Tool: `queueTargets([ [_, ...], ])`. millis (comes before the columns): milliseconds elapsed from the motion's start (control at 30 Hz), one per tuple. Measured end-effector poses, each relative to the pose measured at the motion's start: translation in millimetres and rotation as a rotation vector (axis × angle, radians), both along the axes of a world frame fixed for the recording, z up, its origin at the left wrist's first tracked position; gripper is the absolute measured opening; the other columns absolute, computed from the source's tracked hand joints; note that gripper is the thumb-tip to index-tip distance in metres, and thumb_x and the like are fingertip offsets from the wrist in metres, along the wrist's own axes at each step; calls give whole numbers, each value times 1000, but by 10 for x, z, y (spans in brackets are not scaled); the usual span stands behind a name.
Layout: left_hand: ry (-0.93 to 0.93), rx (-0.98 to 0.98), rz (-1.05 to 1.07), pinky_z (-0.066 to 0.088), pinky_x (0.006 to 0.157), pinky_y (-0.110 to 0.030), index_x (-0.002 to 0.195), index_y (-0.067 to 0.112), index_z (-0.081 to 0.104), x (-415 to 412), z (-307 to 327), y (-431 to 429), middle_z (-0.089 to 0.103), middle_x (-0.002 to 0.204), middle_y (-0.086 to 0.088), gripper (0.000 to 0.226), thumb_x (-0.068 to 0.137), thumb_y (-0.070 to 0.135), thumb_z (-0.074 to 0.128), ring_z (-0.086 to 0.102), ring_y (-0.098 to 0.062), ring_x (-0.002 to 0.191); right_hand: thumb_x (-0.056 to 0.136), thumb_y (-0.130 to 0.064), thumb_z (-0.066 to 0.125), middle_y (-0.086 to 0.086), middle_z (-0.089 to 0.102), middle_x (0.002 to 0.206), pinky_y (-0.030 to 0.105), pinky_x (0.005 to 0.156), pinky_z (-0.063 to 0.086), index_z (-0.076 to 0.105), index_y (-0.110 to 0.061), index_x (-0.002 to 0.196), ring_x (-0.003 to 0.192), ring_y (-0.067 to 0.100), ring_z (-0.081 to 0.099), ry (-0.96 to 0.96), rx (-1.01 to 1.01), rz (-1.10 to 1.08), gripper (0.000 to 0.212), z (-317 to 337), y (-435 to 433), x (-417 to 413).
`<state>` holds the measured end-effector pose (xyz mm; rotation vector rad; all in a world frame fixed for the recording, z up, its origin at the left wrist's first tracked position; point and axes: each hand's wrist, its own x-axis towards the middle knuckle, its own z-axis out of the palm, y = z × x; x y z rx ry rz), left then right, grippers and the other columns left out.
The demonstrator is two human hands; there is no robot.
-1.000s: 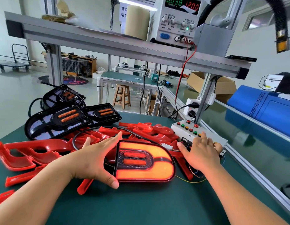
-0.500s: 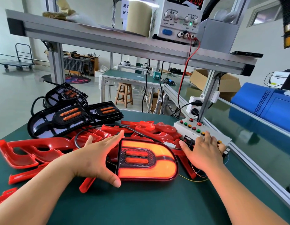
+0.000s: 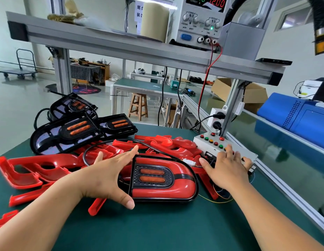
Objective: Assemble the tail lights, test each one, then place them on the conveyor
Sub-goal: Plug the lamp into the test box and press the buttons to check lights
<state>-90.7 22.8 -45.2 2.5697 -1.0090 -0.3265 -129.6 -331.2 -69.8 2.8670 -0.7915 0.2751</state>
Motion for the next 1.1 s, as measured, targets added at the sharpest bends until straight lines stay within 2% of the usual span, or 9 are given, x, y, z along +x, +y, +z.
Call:
queueTargets([
  [233, -13, -14, -8, -25, 112, -46, 124, 56, -40, 25, -27, 14, -14, 140, 38, 138, 42, 89, 66, -27, 15, 127, 79, -85, 8, 14, 5, 163, 57, 109, 19, 42, -14, 139, 143, 36, 21, -10, -6, 0, 99, 7, 4, -9],
  [533, 0, -21, -11, -25, 112, -46, 123, 57, -40, 23, -28, 14, -14, 139, 38, 137, 42, 90, 66, -25, 12, 130, 79, -86, 9, 15, 0, 163, 54, 106, 26, 41, -14, 140, 142, 37, 25, -3, -16, 7, 99, 50, 23, -25],
  [700, 3, -16, -10, -26, 112, -46, 123, 53, -42, 18, -16, 16, -15, 142, 35, 139, 43, 89, 66, -23, 9, 133, 79, -86, 11, 14, -1, 163, 55, 110, 27, 39, -14, 140, 142, 39, 24, 37, 3, 20, 99, 79, 3, -15],
  [767, 7, -12, -13, -25, 112, -47, 124, 51, -42, 16, -10, 13, -14, 143, 33, 139, 44, 88, 66, -22, 8, 133, 76, -88, 8, 11, -2, 164, 54, 107, 28, 38, -15, 142, 141, 39, 26, 52, -4, 17, 103, 106, -2, 5],
  [833, 14, -7, -14, -25, 112, -48, 126, 50, -41, 8, -1, 9, -11, 144, 32, 139, 46, 86, 68, -20, 8, 134, 72, -90, 4, 7, -1, 164, 54, 103, 23, 38, -17, 142, 144, 36, 20, 41, -16, 17, 106, 148, 2, 52],
  [967, 19, -7, -19, -26, 111, -48, 128, 47, -40, -1, 16, 2, -10, 147, 30, 140, 49, 83, 69, -17, 7, 137, 76, -88, 6, 1, -4, 165, 59, 110, 5, 34, -17, 147, 150, 27, -10, 55, 8, 105, 104, 244, 28, 267],
  [1100, 25, -9, -16, -27, 111, -47, 132, 46, -38, -4, 20, 1, -11, 147, 30, 141, 50, 82, 70, -19, 7, 135, 79, -86, 5, 2, -3, 165, 57, 112, 4, 30, -17, 151, 149, 20, -19, 133, 11, 173, 103, 271, 44, 493],
])
